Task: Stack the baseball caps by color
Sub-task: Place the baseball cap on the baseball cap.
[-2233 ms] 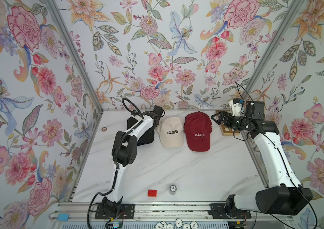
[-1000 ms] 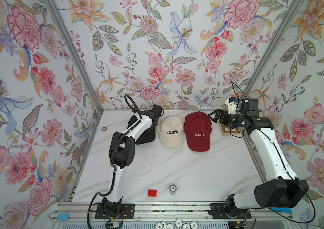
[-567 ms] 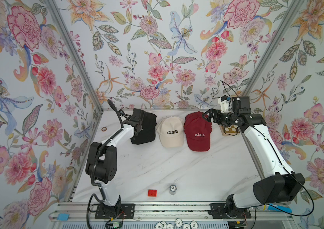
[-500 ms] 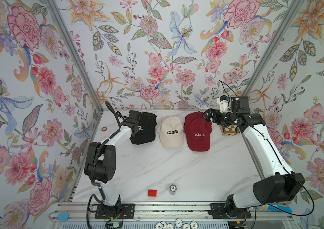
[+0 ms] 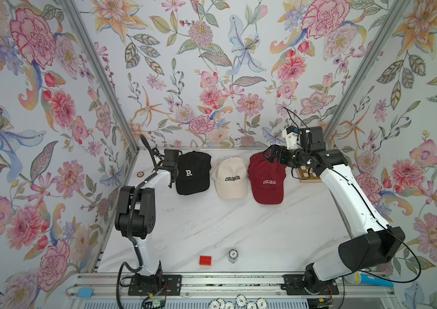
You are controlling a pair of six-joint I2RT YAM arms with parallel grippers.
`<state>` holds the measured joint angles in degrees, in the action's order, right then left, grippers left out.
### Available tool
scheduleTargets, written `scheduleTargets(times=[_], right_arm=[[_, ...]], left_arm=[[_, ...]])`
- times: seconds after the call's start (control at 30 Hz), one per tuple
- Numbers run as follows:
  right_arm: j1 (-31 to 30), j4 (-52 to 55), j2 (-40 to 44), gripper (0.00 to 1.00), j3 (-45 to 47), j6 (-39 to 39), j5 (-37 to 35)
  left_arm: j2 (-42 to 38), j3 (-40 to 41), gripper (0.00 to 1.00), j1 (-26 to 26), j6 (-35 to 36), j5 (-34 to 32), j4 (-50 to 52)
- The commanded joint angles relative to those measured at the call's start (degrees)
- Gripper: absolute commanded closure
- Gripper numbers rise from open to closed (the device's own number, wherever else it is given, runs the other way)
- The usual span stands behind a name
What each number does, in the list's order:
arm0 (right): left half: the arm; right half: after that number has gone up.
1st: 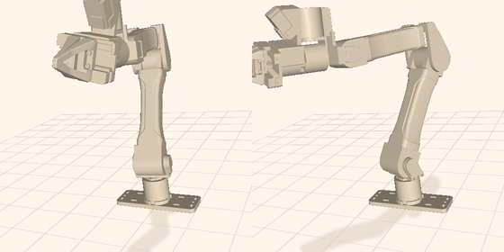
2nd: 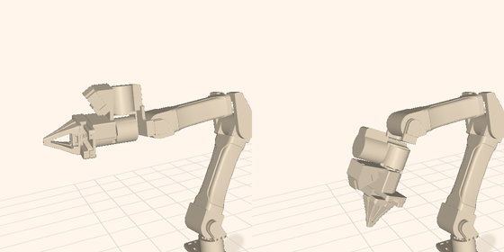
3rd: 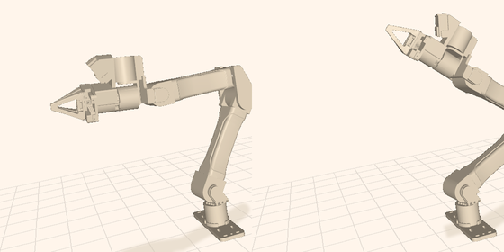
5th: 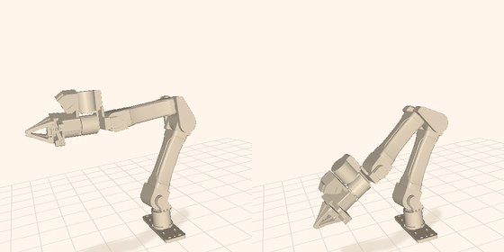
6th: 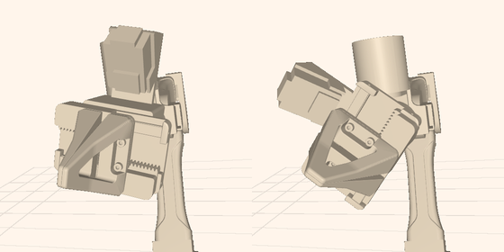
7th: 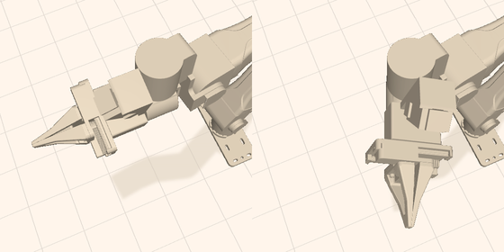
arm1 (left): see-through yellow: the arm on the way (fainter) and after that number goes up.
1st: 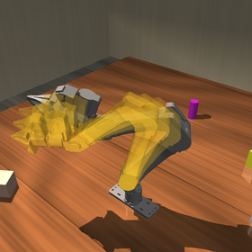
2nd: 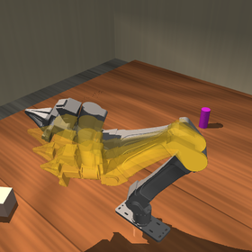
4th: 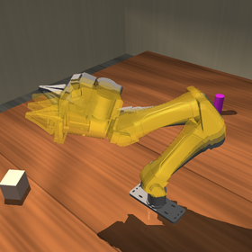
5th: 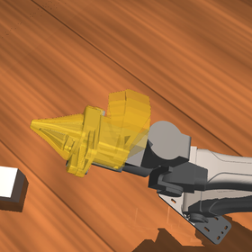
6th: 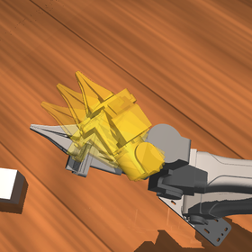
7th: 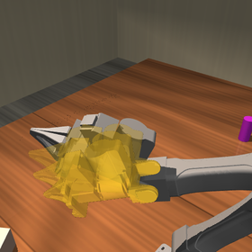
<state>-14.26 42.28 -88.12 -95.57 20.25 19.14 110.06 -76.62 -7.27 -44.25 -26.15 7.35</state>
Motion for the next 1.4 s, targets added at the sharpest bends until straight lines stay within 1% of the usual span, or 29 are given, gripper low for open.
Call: scheduleTargets(times=[0.0, 0.17, 0.37, 0.6, 0.73, 1.07, 1.37], right_arm=[[-0.7, 0.3, -0.5, 0.01, -2.0, 1.4, -2.1], [-1.1, 0.3, -0.8, 0.01, -2.6, 1.9, -2.6], [-1.4, 0.3, -0.7, 0.01, -2.3, 2.2, -2.9], [-1.7, 0.3, -0.5, 0.01, -1.3, 2.3, -3.3], [-2.2, 0.3, -0.2, 0.01, -0.5, 2.5, -3.5], [-2.5, 0.3, 1.1, 0.01, 1.4, 2.7, -4.6], [-2.7, 0.3, 1.1, 0.01, 1.8, 2.7, -4.8]], left_arm=[[1.8, -2.5, 0.70, 0.0, 2.6, 2.4, -3.0], [3.0, -3.2, 0.71, 0.0, 3.1, 5.2, -5.5], [2.8, -0.7, 0.74, -0.3, 2.7, 10.2, -9.3], [2.8, 1.6, 0.77, -1.7, 2.1, 13.6, -11.4], [2.7, 2.5, 0.79, -2.8, 1.6, 14.2, -11.6], [1.0, 6.3, 0.79, -6.1, 0.7, 14.6, -12.8], [0.2, 8.9, 0.80, -9.2, 1.1, 13.1, -11.4]])
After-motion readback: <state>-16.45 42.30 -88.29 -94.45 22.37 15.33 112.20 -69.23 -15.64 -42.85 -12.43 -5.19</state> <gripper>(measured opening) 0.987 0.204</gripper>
